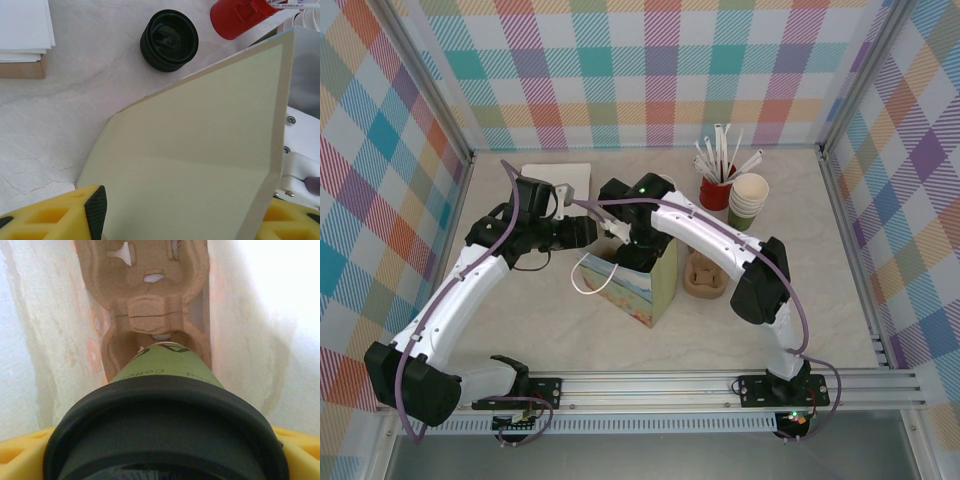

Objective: Pack the takeout coffee

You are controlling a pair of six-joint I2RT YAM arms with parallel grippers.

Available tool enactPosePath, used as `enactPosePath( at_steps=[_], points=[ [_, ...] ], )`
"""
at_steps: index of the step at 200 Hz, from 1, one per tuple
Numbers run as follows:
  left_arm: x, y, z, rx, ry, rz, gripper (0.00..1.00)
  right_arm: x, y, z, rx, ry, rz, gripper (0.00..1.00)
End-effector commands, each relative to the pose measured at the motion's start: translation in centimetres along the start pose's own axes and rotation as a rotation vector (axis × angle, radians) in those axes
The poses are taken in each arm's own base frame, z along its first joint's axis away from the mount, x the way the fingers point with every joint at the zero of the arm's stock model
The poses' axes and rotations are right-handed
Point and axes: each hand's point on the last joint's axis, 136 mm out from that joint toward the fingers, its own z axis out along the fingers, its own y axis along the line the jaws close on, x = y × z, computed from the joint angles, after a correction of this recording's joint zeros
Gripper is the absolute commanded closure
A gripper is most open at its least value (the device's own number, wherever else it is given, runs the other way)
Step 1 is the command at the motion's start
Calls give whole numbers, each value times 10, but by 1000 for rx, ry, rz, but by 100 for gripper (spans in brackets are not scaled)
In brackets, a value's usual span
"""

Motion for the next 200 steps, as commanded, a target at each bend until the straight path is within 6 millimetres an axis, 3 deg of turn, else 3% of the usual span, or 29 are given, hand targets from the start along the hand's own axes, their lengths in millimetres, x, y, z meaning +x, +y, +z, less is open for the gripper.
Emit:
enactPosePath(
  at_steps=[1,200],
  points=[
    [-9,-6,-10,15,-26,-1,41,3,-1,4,-14,17,7,11],
    [-10,-3,-9,-2,-27,-2,41,11,-8,32,-15,43,-21,11]
  ],
)
